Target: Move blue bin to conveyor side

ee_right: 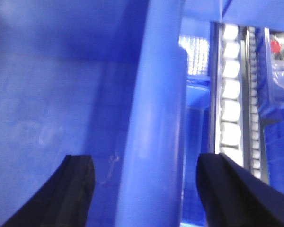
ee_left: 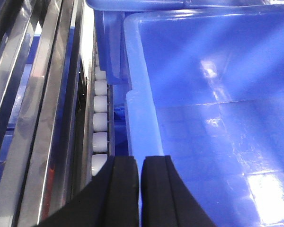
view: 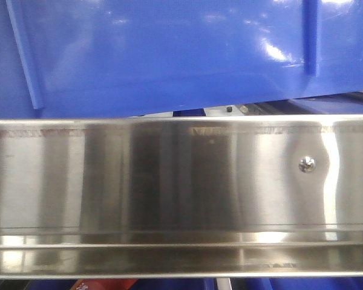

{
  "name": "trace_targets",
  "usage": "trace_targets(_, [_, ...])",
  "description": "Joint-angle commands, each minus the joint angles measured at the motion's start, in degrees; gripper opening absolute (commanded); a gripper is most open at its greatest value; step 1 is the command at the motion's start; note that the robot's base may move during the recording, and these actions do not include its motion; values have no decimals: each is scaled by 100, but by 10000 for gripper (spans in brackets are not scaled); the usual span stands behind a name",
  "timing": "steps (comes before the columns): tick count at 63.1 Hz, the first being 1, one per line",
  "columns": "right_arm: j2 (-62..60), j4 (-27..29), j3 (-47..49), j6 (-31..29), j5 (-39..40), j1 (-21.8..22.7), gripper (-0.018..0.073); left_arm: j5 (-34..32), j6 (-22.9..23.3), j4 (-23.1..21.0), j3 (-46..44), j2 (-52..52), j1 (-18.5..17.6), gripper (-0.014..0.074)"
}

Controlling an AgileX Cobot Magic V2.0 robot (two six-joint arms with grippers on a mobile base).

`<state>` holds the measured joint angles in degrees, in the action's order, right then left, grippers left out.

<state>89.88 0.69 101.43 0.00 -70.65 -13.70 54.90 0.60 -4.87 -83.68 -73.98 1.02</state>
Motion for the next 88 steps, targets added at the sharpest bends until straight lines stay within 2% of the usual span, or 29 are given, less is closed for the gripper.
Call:
trace_targets(1, [-17,-99,-27,0,68,-5,352,-14,-9,-41,-37,8,-4,13])
trace_targets(30, [-53,-99,-24,0,68,-5,351,-14,-9,-41,-37,8,-4,13])
trace_targets(37, [-53,-99,-24,0,68,-5,326,-14,-9,-41,-37,8,-4,13])
trace_targets(44, [-53,-99,-24,0,68,-5,233,-14,-9,-41,-37,8,-4,13])
trace_targets(55, [-53,-99,-24,0,68,-5,-76,-14,-9,-41,-37,8,-4,13])
trace_targets(57, [-53,-99,-24,0,68,-5,-107,-11,-9,-55,-37,8,-4,13])
trace_targets(61, [-53,-99,-24,0,68,-5,-72,-11,-9,-55,-37,8,-4,13])
trace_targets(82, [-53,-99,-24,0,68,-5,-71,38,-9,-123,-37,8,-4,17])
trace_targets(88, [-53,-99,-24,0,68,-5,-71,38,-9,-238,-37,8,-4,69])
